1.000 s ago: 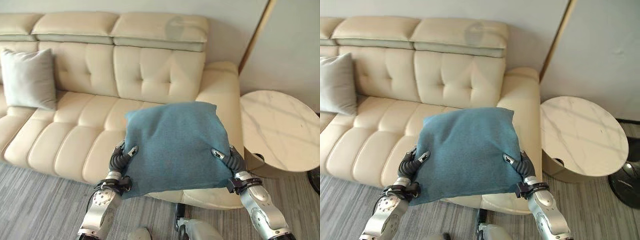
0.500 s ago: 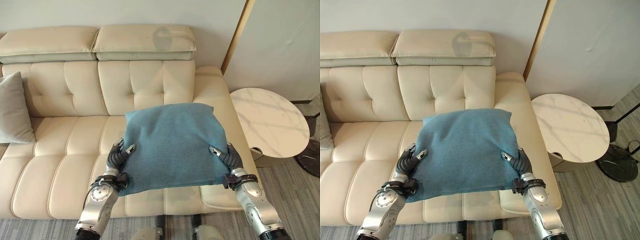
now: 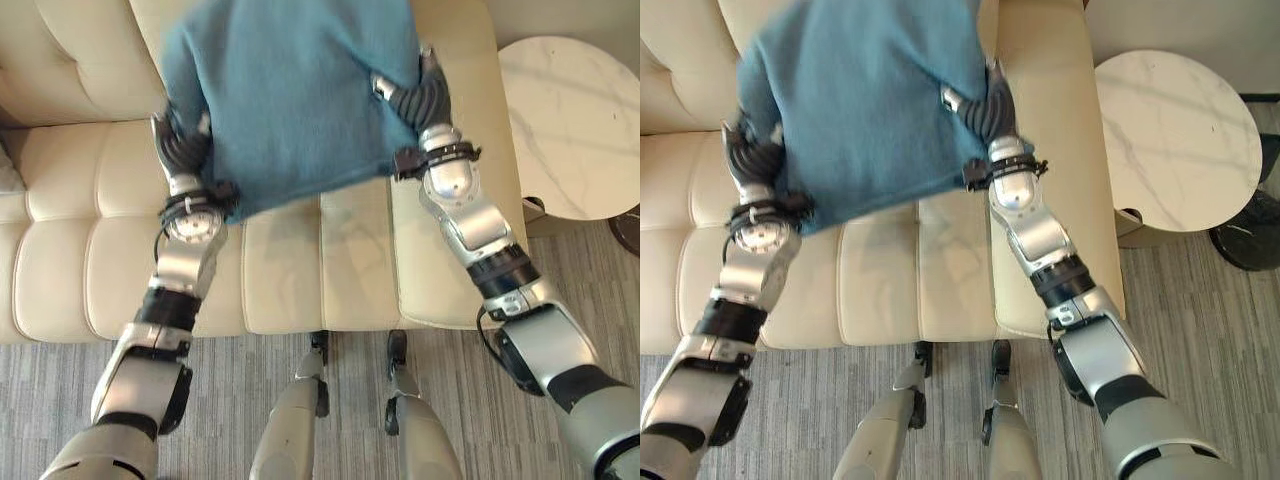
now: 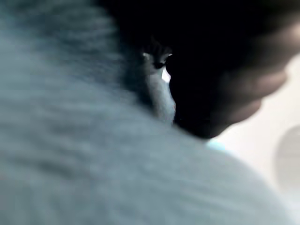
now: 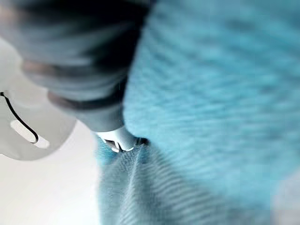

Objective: Pick up all the scattered cushions and arrange them neatly on the sofa.

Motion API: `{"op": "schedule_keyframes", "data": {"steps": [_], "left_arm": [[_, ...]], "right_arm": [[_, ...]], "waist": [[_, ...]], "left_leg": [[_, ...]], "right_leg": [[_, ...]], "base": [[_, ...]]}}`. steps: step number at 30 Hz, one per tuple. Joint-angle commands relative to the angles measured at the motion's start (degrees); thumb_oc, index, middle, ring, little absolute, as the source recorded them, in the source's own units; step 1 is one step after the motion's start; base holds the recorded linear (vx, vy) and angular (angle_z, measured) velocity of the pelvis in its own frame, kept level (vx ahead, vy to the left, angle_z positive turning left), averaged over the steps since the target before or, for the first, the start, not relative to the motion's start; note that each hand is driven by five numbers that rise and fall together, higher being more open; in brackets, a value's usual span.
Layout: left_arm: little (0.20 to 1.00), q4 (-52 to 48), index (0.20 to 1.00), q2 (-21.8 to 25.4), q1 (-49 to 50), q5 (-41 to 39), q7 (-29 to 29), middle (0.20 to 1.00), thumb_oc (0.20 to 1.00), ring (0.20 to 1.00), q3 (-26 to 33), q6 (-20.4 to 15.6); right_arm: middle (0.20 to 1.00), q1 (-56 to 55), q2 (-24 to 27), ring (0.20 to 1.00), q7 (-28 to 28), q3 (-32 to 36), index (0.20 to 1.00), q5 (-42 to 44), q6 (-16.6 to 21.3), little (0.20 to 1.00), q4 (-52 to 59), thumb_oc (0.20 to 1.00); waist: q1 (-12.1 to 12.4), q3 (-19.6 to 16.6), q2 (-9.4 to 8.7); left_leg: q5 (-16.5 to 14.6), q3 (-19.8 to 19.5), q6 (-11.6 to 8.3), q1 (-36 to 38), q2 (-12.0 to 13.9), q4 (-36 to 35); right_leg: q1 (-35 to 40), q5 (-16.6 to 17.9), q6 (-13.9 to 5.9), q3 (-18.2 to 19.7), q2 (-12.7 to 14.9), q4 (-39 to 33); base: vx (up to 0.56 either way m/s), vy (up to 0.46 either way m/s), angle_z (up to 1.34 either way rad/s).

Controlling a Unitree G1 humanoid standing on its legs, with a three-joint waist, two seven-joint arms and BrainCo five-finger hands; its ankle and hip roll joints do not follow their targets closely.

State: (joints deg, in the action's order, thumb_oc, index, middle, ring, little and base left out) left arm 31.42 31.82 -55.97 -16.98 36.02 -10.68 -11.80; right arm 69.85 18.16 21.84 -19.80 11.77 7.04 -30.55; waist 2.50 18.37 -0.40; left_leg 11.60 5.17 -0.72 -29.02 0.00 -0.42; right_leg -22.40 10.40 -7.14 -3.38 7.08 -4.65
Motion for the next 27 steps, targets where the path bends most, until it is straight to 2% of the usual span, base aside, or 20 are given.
{"op": "schedule_keyframes", "data": {"steps": [1, 3, 4, 5, 6, 9, 16, 22, 27], "left_arm": [[0.200, -3.55, 0.200, 2.71, -8.89, 7.16, 3.36, 0.200, 0.200, 0.200, -7.10, -7.64], [0.200, 0.51, 0.200, 4.67, -14.71, 8.52, 4.44, 0.200, 0.200, 0.200, -9.48, -6.11], [0.200, 0.81, 0.200, 4.70, -15.18, 8.45, 4.45, 0.200, 0.200, 0.200, -9.70, -6.21], [0.799, 6.35, 0.799, 4.99, -20.01, 8.21, 3.95, 0.799, 0.799, 0.799, -12.46, -4.57], [1.000, 12.39, 1.000, 5.30, -24.81, 7.36, 2.27, 1.000, 1.000, 1.000, -15.65, -3.09], [1.000, 16.32, 1.000, 4.51, -25.99, 1.75, -1.50, 1.000, 1.000, 1.000, -16.32, -2.45], [1.000, 25.10, 1.000, 4.77, -20.46, -3.92, -9.17, 1.000, 1.000, 1.000, -15.42, -1.00], [1.000, 20.09, 1.000, 6.88, -11.38, -6.13, -12.48, 1.000, 1.000, 1.000, -12.18, -1.98], [1.000, 5.99, 1.000, 9.32, 1.64, -6.57, -14.06, 1.000, 1.000, 1.000, -6.05, -4.45]], "right_arm": [[0.200, 4.44, -4.02, 0.200, 5.00, -2.39, 0.200, -1.11, 7.47, 0.200, 3.09, 0.200], [0.200, 8.53, -3.65, 0.200, 6.82, -2.44, 0.200, 0.11, 7.57, 0.200, -1.19, 0.200], [0.250, 8.87, -3.58, 0.250, 6.79, -2.34, 0.250, 0.19, 7.68, 0.250, -1.43, 0.250], [1.000, 11.71, -2.83, 1.000, 7.26, -3.54, 1.000, 2.03, 7.99, 1.000, -5.69, 1.000], [1.000, 14.02, -1.03, 1.000, 6.49, -4.72, 1.000, 5.43, 7.47, 1.000, -10.61, 1.000], [1.000, 13.69, 1.58, 1.000, 3.15, -5.40, 1.000, 12.35, 5.08, 1.000, -14.16, 1.000], [1.000, 10.08, 4.70, 1.000, -0.55, -7.61, 1.000, 14.17, 2.21, 1.000, -16.33, 1.000], [1.000, 2.55, 6.73, 1.000, -2.72, -6.38, 1.000, 12.63, 0.92, 1.000, -13.60, 1.000], [1.000, -6.68, 11.11, 1.000, -5.01, -4.42, 1.000, 7.02, 0.26, 1.000, -5.12, 1.000]], "waist": [[1.49, -4.47, -1.91], [1.65, -3.97, -1.36], [1.65, -3.91, -1.44], [1.83, -3.34, -0.77], [2.05, -2.46, -0.04], [2.40, -0.22, 1.25], [1.77, 1.89, 1.44], [1.09, 2.37, 1.74], [0.89, 2.01, 1.34]], "left_leg": [[-10.77, -3.50, -2.37, 0.39, -0.88, 5.88], [-10.01, -4.27, -2.54, -1.09, -1.08, 5.21], [-9.95, -4.34, -2.55, -1.28, -1.10, 5.20], [-9.16, -5.02, -2.62, -2.29, -1.24, 4.66], [-8.03, -5.83, -2.89, -3.13, -1.36, 3.59], [-5.84, -7.15, -3.54, -4.40, -1.75, 1.39], [-3.70, -7.30, -4.15, -5.90, -1.96, -0.94], [-3.27, -6.52, -4.35, -5.32, -2.19, -1.69], [-3.98, -5.82, -4.21, -3.09, -2.28, -1.35]], "right_leg": [[-3.48, -2.61, -3.47, 0.51, 3.10, 3.62], [-5.32, -2.77, -3.55, 0.46, 3.09, 4.18], [-5.52, -2.81, -3.54, 0.41, 3.11, 4.29], [-6.89, -2.93, -3.54, 0.20, 3.13, 5.01], [-8.10, -3.13, -3.62, -0.10, 3.11, 5.56], [-10.13, -3.64, -3.59, -0.82, 2.87, 6.48], [-12.54, -3.67, -3.52, -0.95, 2.69, 6.98], [-12.37, -3.47, -3.50, -0.36, 2.52, 6.71], [-10.19, -3.21, -3.47, 0.05, 2.37, 6.14]], "base": [[-0.05, -0.023, 0.19], [-0.03, -0.009, 0.22], [-0.02, -0.008, 0.28], [-0.05, -0.028, 0.22], [-0.06, -0.036, 0.19], [-0.04, -0.046, 0.31], [-0.03, -0.015, 0.20], [-0.01, 0.019, 0.03], [-0.02, 0.023, -0.03]]}}
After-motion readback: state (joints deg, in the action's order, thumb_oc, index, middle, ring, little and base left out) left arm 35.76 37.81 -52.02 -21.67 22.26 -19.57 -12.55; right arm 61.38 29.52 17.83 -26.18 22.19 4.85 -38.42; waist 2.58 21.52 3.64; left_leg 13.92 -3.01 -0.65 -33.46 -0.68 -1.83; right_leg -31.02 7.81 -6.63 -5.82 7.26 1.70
